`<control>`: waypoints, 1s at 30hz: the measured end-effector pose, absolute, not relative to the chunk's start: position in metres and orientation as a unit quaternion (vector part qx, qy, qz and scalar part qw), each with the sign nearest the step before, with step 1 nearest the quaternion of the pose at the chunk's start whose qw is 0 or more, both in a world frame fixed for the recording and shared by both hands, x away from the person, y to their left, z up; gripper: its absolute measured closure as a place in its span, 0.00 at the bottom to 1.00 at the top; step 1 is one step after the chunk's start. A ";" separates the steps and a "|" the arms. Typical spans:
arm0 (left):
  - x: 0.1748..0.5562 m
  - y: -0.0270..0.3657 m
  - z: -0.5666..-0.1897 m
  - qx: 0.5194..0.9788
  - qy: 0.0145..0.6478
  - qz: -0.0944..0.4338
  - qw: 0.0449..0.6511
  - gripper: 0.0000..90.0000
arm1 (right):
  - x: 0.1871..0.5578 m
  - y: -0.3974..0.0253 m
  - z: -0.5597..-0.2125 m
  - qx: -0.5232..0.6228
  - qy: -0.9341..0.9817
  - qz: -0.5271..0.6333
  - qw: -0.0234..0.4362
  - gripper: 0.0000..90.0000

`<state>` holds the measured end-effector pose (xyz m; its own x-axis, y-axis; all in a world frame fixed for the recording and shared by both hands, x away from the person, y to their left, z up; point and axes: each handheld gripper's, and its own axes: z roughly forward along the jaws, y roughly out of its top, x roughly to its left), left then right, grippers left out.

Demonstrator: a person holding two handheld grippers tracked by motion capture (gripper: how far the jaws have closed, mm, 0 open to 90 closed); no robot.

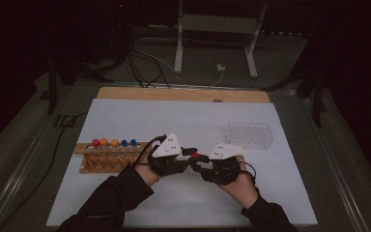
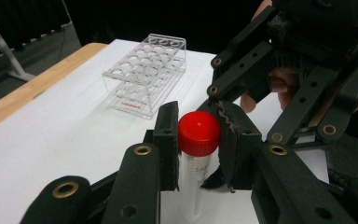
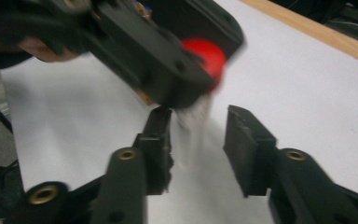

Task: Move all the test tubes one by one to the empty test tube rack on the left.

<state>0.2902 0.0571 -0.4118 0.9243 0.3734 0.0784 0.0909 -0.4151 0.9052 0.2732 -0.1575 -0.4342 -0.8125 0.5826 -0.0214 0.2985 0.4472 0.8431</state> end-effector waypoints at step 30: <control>0.265 0.211 -0.360 0.794 0.257 0.233 0.499 0.80 | 0.278 -0.180 -0.423 0.299 0.799 0.494 0.167 0.00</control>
<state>0.2647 0.2113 -0.3600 0.7585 0.6417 0.1135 0.1755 -0.3688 0.9128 0.2776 -0.1801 -0.4231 -0.7657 0.6425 0.0283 0.3126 0.3334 0.8894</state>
